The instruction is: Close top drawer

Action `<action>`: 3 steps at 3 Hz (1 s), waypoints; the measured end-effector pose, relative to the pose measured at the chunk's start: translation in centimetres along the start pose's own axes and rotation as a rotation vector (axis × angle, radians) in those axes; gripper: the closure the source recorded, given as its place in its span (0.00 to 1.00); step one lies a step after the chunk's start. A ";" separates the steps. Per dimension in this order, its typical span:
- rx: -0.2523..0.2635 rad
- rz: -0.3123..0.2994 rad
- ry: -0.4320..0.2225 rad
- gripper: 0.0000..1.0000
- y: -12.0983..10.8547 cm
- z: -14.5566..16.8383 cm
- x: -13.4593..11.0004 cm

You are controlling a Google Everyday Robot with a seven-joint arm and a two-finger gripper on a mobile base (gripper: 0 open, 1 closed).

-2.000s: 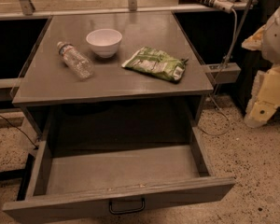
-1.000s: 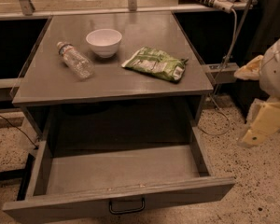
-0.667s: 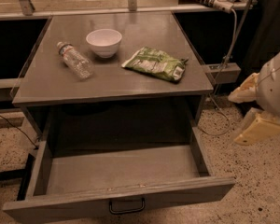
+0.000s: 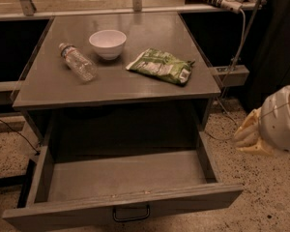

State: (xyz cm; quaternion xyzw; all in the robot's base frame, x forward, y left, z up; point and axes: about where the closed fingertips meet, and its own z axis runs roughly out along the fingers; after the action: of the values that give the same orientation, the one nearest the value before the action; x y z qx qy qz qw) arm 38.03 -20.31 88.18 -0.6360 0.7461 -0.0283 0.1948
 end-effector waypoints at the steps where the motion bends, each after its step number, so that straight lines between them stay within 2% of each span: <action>1: -0.007 -0.001 0.002 1.00 0.4 0.5 0.2; 2: -0.007 -0.001 0.002 1.00 0.4 0.5 0.2; 3: -0.027 0.013 -0.022 1.00 1.3 1.7 0.3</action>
Offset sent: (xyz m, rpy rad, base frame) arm -0.0021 -0.0004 -0.0058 -0.0012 0.0065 0.0019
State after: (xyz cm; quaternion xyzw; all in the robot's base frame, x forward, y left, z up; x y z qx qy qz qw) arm 37.31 -19.99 86.11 -0.6339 0.7484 -0.0100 0.1946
